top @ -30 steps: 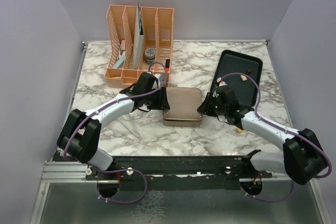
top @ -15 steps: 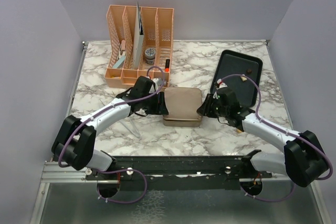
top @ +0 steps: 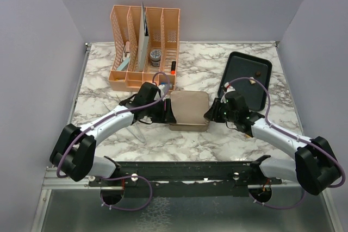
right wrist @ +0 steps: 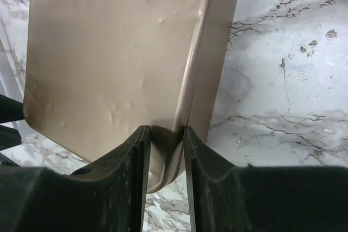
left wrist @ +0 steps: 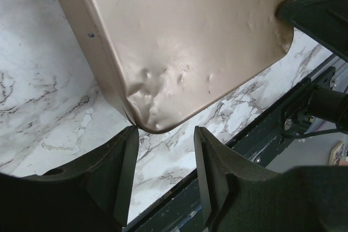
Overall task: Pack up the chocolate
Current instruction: Close the box lid on the packing box.
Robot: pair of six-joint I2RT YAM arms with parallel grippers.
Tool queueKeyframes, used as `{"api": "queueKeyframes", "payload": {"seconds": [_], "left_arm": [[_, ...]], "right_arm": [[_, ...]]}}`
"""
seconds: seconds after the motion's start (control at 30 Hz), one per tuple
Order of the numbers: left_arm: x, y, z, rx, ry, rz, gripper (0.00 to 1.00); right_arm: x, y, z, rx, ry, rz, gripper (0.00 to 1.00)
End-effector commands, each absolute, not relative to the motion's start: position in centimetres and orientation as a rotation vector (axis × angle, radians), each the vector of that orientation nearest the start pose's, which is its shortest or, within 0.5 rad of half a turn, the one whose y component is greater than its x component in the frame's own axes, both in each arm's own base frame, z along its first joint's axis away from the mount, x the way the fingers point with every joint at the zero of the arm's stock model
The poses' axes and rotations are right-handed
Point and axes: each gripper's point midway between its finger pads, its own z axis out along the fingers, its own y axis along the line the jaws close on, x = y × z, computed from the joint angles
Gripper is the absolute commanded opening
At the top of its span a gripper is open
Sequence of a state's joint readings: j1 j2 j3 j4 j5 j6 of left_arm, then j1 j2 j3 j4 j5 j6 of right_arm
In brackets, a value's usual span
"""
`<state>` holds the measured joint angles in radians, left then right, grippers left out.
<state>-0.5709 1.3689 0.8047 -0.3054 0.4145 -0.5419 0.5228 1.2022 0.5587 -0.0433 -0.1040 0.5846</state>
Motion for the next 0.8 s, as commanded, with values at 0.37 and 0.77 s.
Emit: {"api": "queueKeyframes", "payload": {"seconds": [0.37, 0.77], "left_arm": [[26.5, -24.6, 11.4, 0.328, 2.507, -0.723, 0.58], [23.1, -23.6, 7.3, 0.338, 2.671, -0.691, 0.55]], "right_arm": [[24.2, 19.9, 7.3, -0.116, 2.388, 0.716, 0.37], [22.3, 19.6, 5.5, -0.124, 2.444, 0.739, 0.41]]}}
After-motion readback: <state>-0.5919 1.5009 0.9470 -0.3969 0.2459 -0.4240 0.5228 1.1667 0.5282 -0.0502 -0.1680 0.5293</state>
